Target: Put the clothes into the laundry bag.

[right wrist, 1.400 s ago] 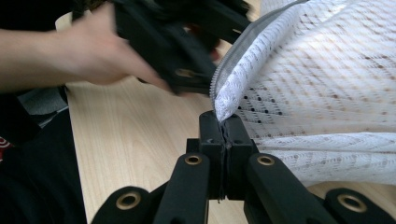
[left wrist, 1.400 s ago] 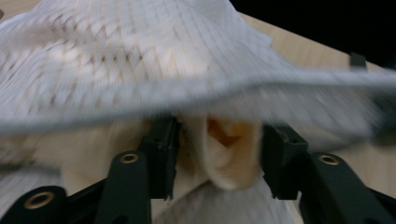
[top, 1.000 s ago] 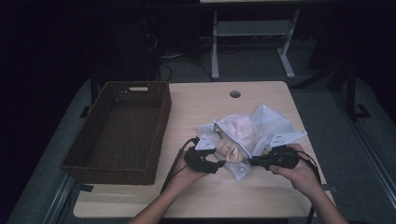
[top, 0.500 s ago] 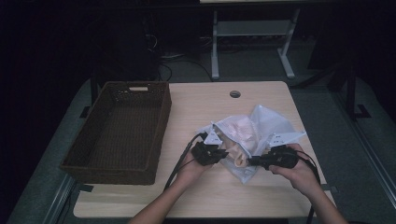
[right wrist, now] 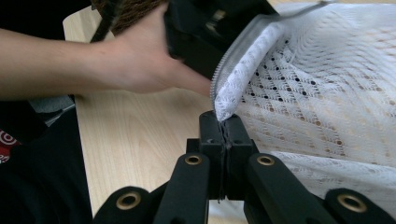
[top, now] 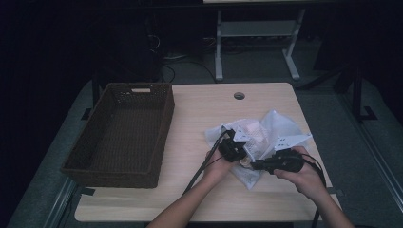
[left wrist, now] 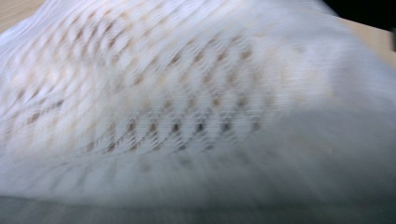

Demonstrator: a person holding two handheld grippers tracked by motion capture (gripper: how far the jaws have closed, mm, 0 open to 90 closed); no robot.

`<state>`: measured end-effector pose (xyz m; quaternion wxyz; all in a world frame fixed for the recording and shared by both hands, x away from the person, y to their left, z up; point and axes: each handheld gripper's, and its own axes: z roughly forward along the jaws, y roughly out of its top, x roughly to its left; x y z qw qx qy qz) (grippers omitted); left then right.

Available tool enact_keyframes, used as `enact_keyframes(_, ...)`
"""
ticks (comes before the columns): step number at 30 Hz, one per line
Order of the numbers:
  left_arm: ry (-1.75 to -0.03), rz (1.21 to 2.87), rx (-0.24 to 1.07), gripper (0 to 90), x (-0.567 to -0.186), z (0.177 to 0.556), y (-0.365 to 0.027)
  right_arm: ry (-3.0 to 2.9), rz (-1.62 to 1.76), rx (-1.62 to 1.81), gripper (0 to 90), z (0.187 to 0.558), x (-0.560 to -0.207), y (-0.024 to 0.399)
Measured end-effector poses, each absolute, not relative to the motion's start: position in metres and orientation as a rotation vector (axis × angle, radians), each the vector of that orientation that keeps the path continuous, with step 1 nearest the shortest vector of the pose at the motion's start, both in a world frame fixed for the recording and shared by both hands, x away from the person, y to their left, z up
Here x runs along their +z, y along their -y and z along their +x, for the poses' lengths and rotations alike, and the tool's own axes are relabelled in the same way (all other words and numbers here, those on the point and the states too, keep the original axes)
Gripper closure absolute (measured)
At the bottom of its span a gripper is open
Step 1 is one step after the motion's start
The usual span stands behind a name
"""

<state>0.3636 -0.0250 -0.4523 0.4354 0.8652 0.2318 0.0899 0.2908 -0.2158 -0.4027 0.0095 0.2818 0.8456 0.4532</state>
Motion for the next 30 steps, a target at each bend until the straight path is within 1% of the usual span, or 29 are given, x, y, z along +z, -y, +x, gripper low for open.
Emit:
enact_keyframes(3, -0.597, 2.14, 0.201, 86.2, -0.452, 0.367, 0.022, -2.634, 0.899, 1.418, 88.8, 0.291, -0.403, 0.219)
enact_keyframes(7, -0.603, 2.132, 0.196, 76.6, -0.444, 0.363, 0.01, -2.621, 0.91, 1.421, 88.8, 0.292, -0.402, 0.221)
enact_keyframes(8, -0.606, 2.132, 0.185, 74.3, -0.44, 0.36, 0.001, -2.615, 0.915, 1.42, 88.8, 0.293, -0.402, 0.222)
enact_keyframes(9, -0.606, 2.132, 0.185, 72.6, -0.44, 0.36, 0.001, -2.615, 0.915, 1.42, 88.8, 0.293, -0.402, 0.222)
enact_keyframes(11, -0.609, 2.133, 0.17, 69.8, -0.434, 0.353, -0.016, -2.614, 0.917, 1.418, 88.8, 0.294, -0.402, 0.221)
enact_keyframes(12, -0.609, 2.133, 0.17, 68.2, -0.434, 0.353, -0.016, -2.614, 0.917, 1.418, 88.8, 0.294, -0.402, 0.221)
enact_keyframes(13, -0.607, 2.128, 0.163, 67.1, -0.43, 0.347, -0.028, -2.614, 0.915, 1.416, 88.8, 0.294, -0.402, 0.22)
enact_keyframes(17, -0.577, 2.124, 0.107, 61.1, -0.422, 0.331, -0.047, -2.613, 0.919, 1.415, 88.8, 0.294, -0.402, 0.219)
enact_keyframes(20, -0.55, 2.135, 0.08, 54.4, -0.421, 0.321, -0.052, -2.614, 0.92, 1.413, 88.8, 0.294, -0.402, 0.219)
enact_keyframes(23, -0.5, 2.164, 0.006, 49.6, -0.427, 0.307, -0.047, -2.615, 0.915, 1.411, 88.8, 0.295, -0.403, 0.219)
enact_keyframes(24, -0.5, 2.164, 0.006, 48.6, -0.427, 0.307, -0.047, -2.615, 0.915, 1.411, 88.8, 0.295, -0.403, 0.219)
enact_keyframes(26, -0.476, 2.199, 0.021, 48.1, -0.434, 0.303, -0.034, -2.617, 0.917, 1.408, 88.8, 0.295, -0.404, 0.218)
enact_keyframes(30, -0.474, 2.202, 0.043, 53.7, -0.439, 0.303, -0.025, -2.619, 0.917, 1.406, 88.8, 0.294, -0.404, 0.217)
